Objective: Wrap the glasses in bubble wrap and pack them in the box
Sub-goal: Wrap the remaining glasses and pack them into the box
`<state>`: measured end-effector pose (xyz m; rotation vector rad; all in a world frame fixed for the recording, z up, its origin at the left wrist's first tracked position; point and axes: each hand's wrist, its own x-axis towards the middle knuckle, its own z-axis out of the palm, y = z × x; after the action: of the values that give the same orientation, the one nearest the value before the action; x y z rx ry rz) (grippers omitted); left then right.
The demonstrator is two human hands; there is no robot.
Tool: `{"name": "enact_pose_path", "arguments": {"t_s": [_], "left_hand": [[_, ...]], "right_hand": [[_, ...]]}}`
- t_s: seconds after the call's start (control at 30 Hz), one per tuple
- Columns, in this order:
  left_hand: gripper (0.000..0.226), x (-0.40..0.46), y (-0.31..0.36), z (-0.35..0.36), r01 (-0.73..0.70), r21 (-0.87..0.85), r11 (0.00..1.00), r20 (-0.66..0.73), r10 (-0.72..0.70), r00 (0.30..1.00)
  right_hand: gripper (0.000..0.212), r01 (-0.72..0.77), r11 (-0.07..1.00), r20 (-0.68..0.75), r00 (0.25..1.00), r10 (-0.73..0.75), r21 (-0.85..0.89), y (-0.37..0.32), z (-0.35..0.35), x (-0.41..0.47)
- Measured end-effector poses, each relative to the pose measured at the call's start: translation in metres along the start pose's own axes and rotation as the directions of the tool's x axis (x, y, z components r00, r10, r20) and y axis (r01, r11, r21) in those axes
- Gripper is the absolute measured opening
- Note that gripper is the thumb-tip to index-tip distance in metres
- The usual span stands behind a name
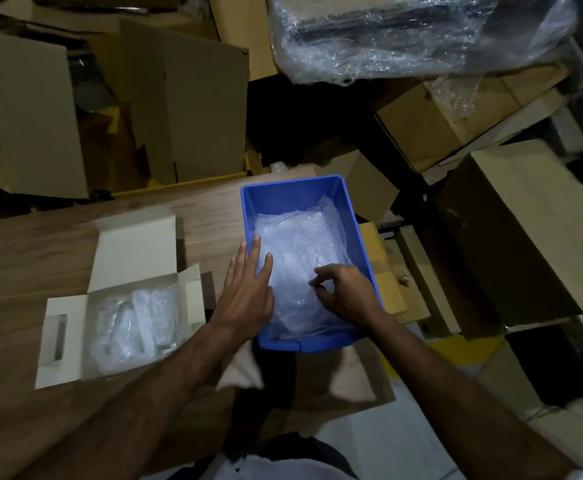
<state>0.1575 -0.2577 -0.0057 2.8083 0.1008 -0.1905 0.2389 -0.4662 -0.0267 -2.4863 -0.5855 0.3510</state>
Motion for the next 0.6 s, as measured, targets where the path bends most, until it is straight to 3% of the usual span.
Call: {"name": "enact_pose_path", "arguments": {"t_s": [0.33, 0.43, 0.53, 0.6], "left_hand": [[0.079, 0.001, -0.007, 0.002, -0.039, 0.011, 0.999, 0.046, 0.038, 0.998], [0.063, 0.004, -0.010, 0.000, -0.073, -0.012, 0.997, 0.063, 0.074, 0.995], [0.037, 0.003, -0.009, 0.003, -0.068, -0.063, 0.996, 0.010, 0.069, 0.998], [0.035, 0.002, -0.008, 0.007, -0.064, -0.072, 0.995, -0.011, 0.064, 0.998]], "right_hand": [[0.016, 0.031, 0.994, -0.091, 0.996, -0.021, 0.109, -0.007, -0.003, -0.005], [0.015, 0.038, 0.985, -0.113, 0.993, -0.019, 0.171, -0.013, -0.002, -0.008], [0.040, 0.013, 0.995, 0.039, 0.999, -0.017, 0.097, -0.016, -0.006, -0.012], [0.061, 0.038, 0.998, 0.124, 0.991, -0.043, 0.045, -0.017, -0.008, -0.015]]}}
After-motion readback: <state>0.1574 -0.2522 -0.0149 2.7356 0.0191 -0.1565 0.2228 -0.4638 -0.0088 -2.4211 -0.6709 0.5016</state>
